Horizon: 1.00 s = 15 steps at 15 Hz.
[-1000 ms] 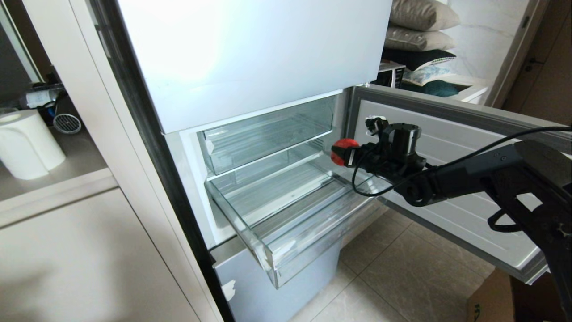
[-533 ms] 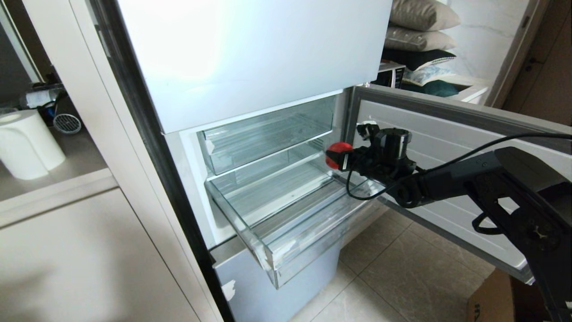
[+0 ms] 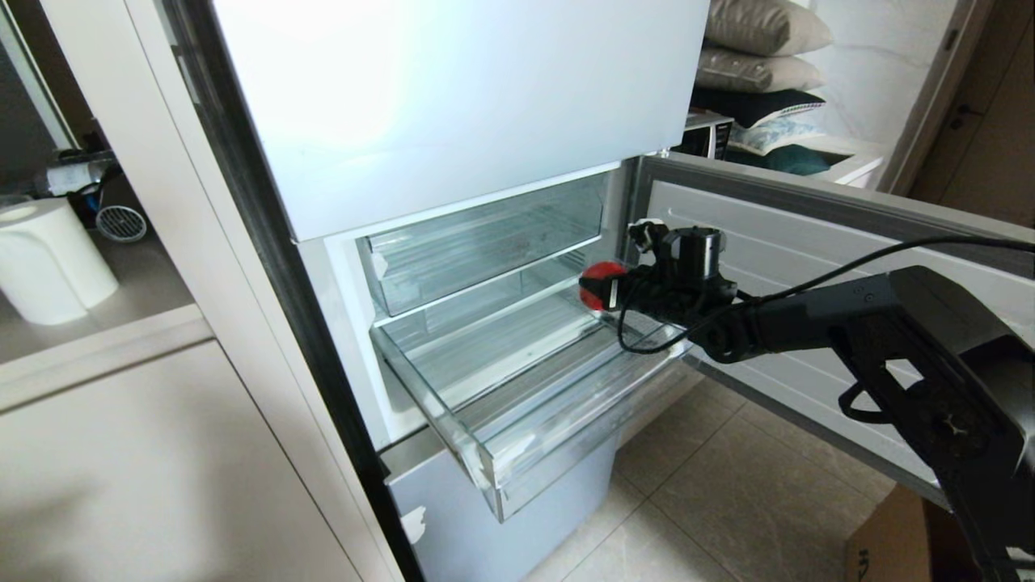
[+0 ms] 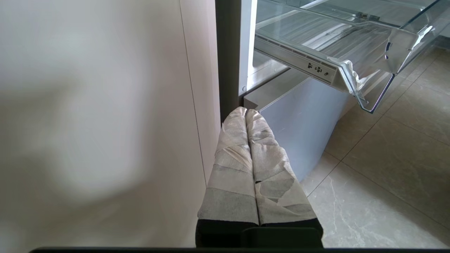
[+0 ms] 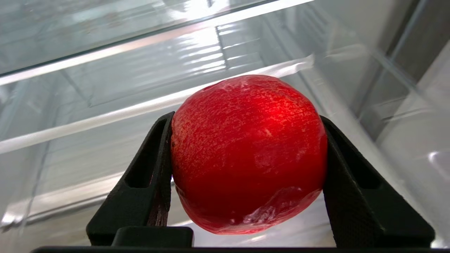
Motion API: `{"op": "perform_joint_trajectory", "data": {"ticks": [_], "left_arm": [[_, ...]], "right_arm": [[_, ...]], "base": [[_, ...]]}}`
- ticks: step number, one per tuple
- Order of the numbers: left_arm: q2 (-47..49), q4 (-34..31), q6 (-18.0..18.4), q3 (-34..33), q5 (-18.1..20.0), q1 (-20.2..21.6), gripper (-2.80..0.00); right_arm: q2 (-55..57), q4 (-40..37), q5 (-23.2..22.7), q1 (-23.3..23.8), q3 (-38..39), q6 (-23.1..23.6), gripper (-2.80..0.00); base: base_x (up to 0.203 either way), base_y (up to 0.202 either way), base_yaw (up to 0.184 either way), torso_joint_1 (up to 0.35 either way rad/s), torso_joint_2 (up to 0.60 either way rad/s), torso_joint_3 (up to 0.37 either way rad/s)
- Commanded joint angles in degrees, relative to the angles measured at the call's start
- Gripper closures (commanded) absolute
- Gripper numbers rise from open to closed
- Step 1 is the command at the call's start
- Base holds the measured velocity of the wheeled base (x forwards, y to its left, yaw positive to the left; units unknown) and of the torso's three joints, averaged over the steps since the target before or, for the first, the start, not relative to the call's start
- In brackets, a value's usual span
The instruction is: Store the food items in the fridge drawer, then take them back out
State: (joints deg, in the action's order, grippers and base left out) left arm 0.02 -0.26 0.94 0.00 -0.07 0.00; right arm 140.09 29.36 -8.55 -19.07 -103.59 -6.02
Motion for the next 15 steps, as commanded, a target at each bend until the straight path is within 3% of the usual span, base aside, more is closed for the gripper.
{"op": "perform_joint_trajectory", "data": {"ticks": [1, 6, 7, 15], "left_arm": [[0.0, 0.0, 0.0, 0.0, 0.0, 0.0, 0.00], [0.0, 0.0, 0.0, 0.0, 0.0, 0.0, 0.00], [0.0, 0.0, 0.0, 0.0, 0.0, 0.0, 0.00], [0.0, 0.0, 0.0, 0.0, 0.1, 0.0, 0.00]], "right_arm": [[2.2, -2.6, 0.0, -0.1, -3.9, 0.2, 0.00], [5.6, -5.7, 0.1, 0.0, -8.0, 0.9, 0.00], [6.1, -5.8, 0.1, -0.1, -8.1, 1.0, -2.80], [5.2, -5.9, 1.6, -0.3, -8.1, 0.9, -2.80]], "base": [[0.000, 0.000, 0.000, 0.000, 0.00, 0.000], [0.000, 0.000, 0.000, 0.000, 0.00, 0.000], [0.000, 0.000, 0.000, 0.000, 0.00, 0.000], [0.000, 0.000, 0.000, 0.000, 0.00, 0.000]]}}
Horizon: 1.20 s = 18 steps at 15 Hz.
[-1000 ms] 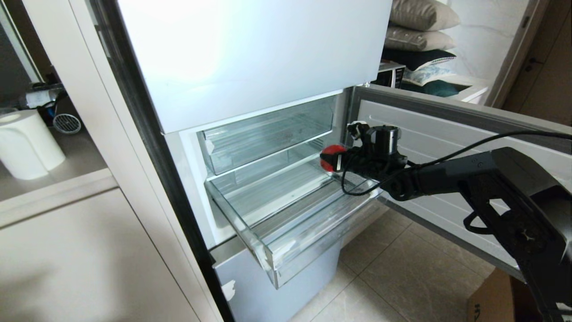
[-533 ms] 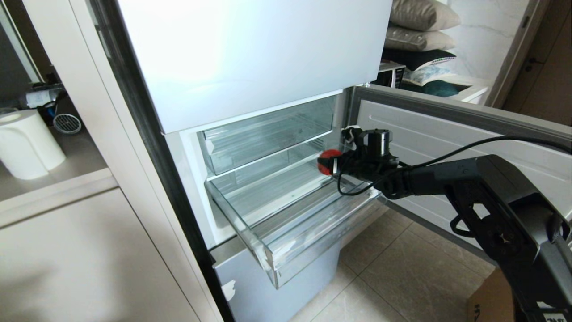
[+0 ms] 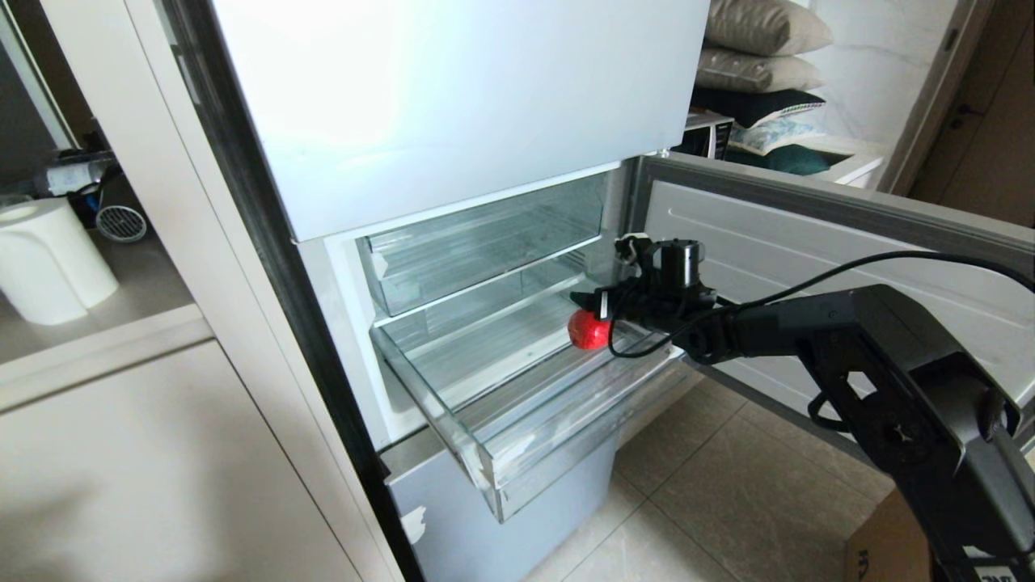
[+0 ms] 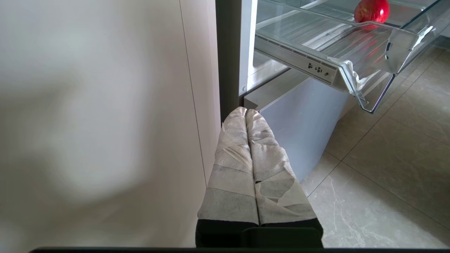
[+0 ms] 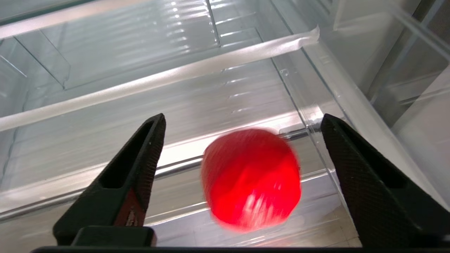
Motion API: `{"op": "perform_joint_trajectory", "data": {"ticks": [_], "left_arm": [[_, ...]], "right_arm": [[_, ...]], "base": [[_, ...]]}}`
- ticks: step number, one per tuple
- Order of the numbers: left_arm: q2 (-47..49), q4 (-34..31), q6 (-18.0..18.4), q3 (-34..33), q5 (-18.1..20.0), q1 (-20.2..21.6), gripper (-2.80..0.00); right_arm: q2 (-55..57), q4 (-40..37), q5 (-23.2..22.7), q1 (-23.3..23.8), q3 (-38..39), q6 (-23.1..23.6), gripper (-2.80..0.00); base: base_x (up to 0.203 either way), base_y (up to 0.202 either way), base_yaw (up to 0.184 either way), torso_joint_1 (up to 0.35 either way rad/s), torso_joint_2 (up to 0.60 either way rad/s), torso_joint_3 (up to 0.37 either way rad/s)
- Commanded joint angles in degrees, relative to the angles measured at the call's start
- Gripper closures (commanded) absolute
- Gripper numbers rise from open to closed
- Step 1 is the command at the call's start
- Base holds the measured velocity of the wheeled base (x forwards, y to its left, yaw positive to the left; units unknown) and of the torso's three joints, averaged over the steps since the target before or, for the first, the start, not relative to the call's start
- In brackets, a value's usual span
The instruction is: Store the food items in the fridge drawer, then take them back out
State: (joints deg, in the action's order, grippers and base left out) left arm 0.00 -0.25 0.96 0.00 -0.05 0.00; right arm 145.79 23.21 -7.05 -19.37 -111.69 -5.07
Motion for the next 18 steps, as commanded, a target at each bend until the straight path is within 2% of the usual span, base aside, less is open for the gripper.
{"op": "perform_joint_trajectory", "data": {"ticks": [1, 2, 3, 5, 7, 14, 18], "left_arm": [[0.0, 0.0, 0.0, 0.0, 0.0, 0.0, 0.00], [0.0, 0.0, 0.0, 0.0, 0.0, 0.0, 0.00], [0.0, 0.0, 0.0, 0.0, 0.0, 0.0, 0.00], [0.0, 0.0, 0.0, 0.0, 0.0, 0.0, 0.00], [0.0, 0.0, 0.0, 0.0, 0.0, 0.0, 0.00], [0.0, 0.0, 0.0, 0.0, 0.0, 0.0, 0.00], [0.0, 0.0, 0.0, 0.0, 0.0, 0.0, 0.00]], "right_arm": [[-1.1, 0.4, 0.9, -0.1, 0.1, 0.0, -2.80], [-2.1, 0.4, 2.2, -0.2, 0.1, 0.0, -2.80], [-4.4, 0.3, 3.1, -0.5, 0.5, 0.1, 0.00], [-11.6, -0.7, 3.9, -1.2, 2.9, 1.7, 0.00], [-20.8, -2.1, 4.1, -1.9, 9.0, 2.8, 0.00], [-60.9, -3.0, 4.8, -4.6, 49.7, 4.9, 0.00], [-82.4, -1.9, 9.5, -3.8, 67.8, 6.1, 0.00]], "base": [[0.000, 0.000, 0.000, 0.000, 0.00, 0.000], [0.000, 0.000, 0.000, 0.000, 0.00, 0.000], [0.000, 0.000, 0.000, 0.000, 0.00, 0.000], [0.000, 0.000, 0.000, 0.000, 0.00, 0.000], [0.000, 0.000, 0.000, 0.000, 0.00, 0.000], [0.000, 0.000, 0.000, 0.000, 0.00, 0.000], [0.000, 0.000, 0.000, 0.000, 0.00, 0.000]]}}
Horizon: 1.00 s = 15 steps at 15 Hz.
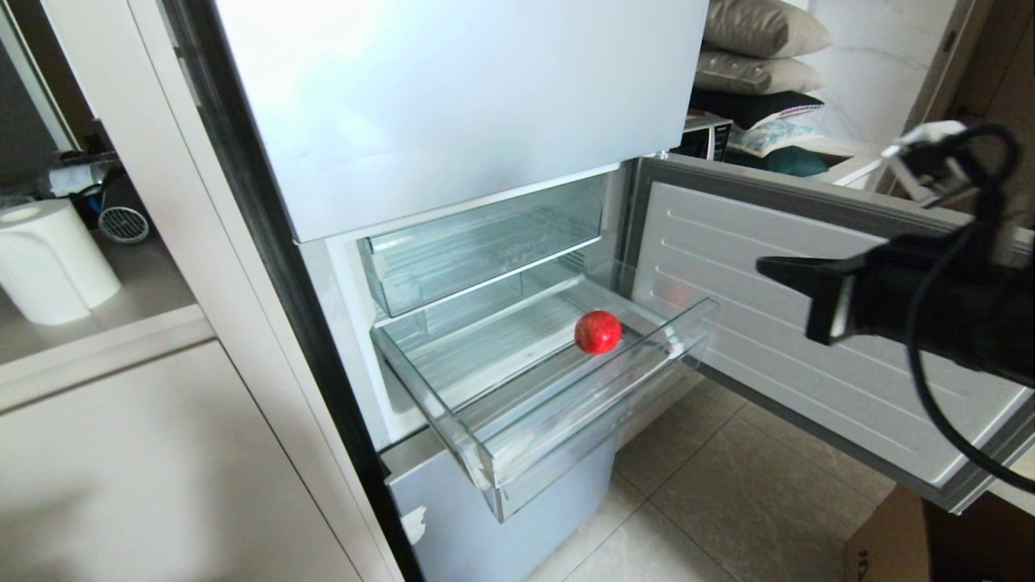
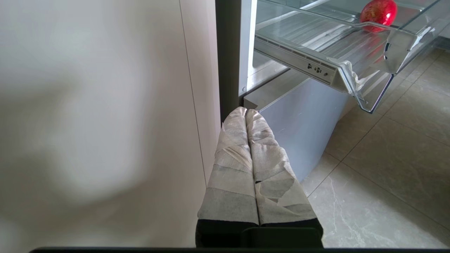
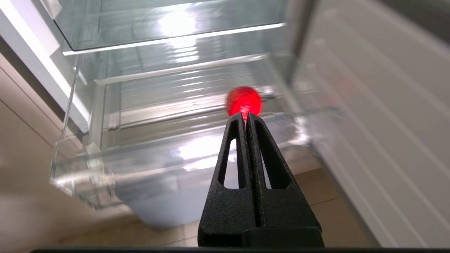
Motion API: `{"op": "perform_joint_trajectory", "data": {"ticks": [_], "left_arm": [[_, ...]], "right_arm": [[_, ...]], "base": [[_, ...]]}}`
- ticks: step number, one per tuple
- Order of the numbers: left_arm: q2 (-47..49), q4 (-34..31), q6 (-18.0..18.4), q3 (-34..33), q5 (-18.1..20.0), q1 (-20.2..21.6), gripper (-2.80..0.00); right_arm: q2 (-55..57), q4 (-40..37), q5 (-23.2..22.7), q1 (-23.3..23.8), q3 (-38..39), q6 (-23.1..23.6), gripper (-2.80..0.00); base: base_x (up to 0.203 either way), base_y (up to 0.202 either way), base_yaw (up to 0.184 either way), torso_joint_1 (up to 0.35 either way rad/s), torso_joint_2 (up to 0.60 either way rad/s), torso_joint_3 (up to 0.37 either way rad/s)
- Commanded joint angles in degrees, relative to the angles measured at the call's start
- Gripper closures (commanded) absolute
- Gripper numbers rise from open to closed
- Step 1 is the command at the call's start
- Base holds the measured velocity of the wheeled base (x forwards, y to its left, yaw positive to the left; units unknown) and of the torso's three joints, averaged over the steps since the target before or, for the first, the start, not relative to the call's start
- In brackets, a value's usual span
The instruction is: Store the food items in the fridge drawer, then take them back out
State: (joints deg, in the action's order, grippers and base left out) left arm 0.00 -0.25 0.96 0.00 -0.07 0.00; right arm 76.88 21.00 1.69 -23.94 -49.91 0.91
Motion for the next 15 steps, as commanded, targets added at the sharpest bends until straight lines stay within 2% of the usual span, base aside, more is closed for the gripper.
{"op": "perform_joint_trajectory", "data": {"ticks": [1, 2, 3, 7, 9, 10, 12, 15], "left_arm": [[0.0, 0.0, 0.0, 0.0, 0.0, 0.0, 0.00], [0.0, 0.0, 0.0, 0.0, 0.0, 0.0, 0.00], [0.0, 0.0, 0.0, 0.0, 0.0, 0.0, 0.00], [0.0, 0.0, 0.0, 0.0, 0.0, 0.0, 0.00], [0.0, 0.0, 0.0, 0.0, 0.0, 0.0, 0.00], [0.0, 0.0, 0.0, 0.0, 0.0, 0.0, 0.00], [0.0, 0.0, 0.0, 0.0, 0.0, 0.0, 0.00], [0.0, 0.0, 0.0, 0.0, 0.0, 0.0, 0.00]], "right_arm": [[-18.9, 0.6, 1.6, 2.9, 8.6, 0.4, 0.00], [-23.1, 0.7, 2.2, 7.2, 10.1, 0.2, 0.00], [-25.7, 0.7, 2.7, 13.7, 11.0, -0.2, 0.00], [-31.1, 0.8, 3.9, 51.2, 12.8, -6.9, 0.00], [-30.9, 0.9, 1.3, 68.3, 14.2, -10.6, 0.00], [-29.6, 0.9, -1.3, 74.9, 14.8, -12.4, 0.00], [-23.8, 1.7, -6.4, 83.3, 15.7, -16.6, 0.00], [-14.4, 8.1, -8.7, 87.7, 15.6, -17.8, 0.00]], "base": [[0.000, 0.000, 0.000, 0.000, 0.00, 0.000], [0.000, 0.000, 0.000, 0.000, 0.00, 0.000], [0.000, 0.000, 0.000, 0.000, 0.00, 0.000], [0.000, 0.000, 0.000, 0.000, 0.00, 0.000], [0.000, 0.000, 0.000, 0.000, 0.00, 0.000], [0.000, 0.000, 0.000, 0.000, 0.00, 0.000], [0.000, 0.000, 0.000, 0.000, 0.00, 0.000], [0.000, 0.000, 0.000, 0.000, 0.00, 0.000]]}}
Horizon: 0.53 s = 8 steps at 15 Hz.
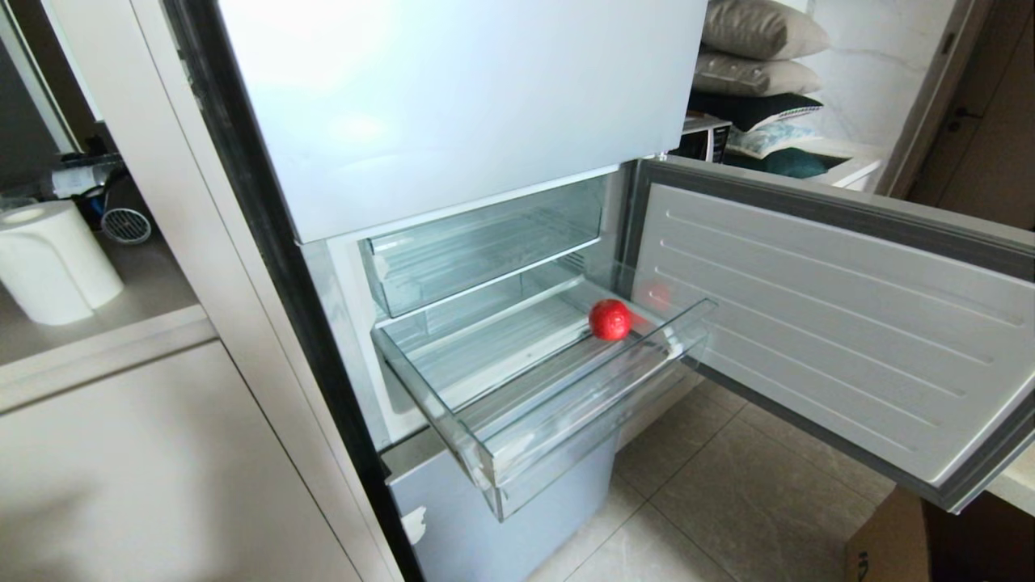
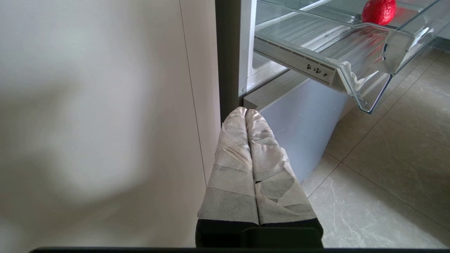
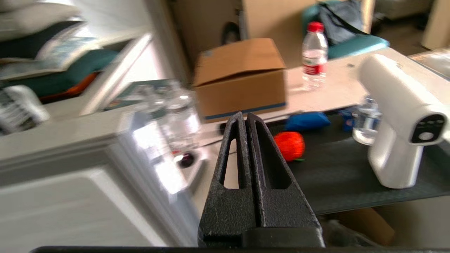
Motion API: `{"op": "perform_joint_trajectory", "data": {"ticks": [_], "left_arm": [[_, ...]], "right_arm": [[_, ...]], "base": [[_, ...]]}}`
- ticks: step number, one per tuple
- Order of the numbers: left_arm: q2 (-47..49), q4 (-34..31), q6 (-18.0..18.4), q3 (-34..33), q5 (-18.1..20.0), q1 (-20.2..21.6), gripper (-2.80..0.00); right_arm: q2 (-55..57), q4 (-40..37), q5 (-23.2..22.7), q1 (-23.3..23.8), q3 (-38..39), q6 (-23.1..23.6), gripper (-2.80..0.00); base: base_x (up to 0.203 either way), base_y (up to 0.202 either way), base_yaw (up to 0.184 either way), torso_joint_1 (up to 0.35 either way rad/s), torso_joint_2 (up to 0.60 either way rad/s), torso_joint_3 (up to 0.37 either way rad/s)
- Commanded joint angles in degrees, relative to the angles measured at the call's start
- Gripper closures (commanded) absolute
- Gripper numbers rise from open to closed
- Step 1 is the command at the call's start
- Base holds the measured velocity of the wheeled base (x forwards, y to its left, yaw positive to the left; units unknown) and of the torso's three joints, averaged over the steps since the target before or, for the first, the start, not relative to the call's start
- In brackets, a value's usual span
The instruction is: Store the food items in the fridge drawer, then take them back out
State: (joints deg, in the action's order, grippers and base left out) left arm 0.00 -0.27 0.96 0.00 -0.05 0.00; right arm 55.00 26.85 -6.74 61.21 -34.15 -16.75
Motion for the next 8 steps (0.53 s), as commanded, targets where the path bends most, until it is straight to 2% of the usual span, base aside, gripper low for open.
{"op": "perform_joint_trajectory", "data": {"ticks": [1, 4, 8], "left_arm": [[0.0, 0.0, 0.0, 0.0, 0.0, 0.0, 0.00], [0.0, 0.0, 0.0, 0.0, 0.0, 0.0, 0.00], [0.0, 0.0, 0.0, 0.0, 0.0, 0.0, 0.00]], "right_arm": [[10.9, 3.9, -0.6, 3.5, -0.8, 0.1, -2.80], [20.9, 5.9, -2.2, 5.1, -2.7, 1.2, -2.80], [33.3, 6.3, -4.2, 7.5, -4.1, 6.2, -2.80]], "base": [[0.000, 0.000, 0.000, 0.000, 0.00, 0.000], [0.000, 0.000, 0.000, 0.000, 0.00, 0.000], [0.000, 0.000, 0.000, 0.000, 0.00, 0.000]]}}
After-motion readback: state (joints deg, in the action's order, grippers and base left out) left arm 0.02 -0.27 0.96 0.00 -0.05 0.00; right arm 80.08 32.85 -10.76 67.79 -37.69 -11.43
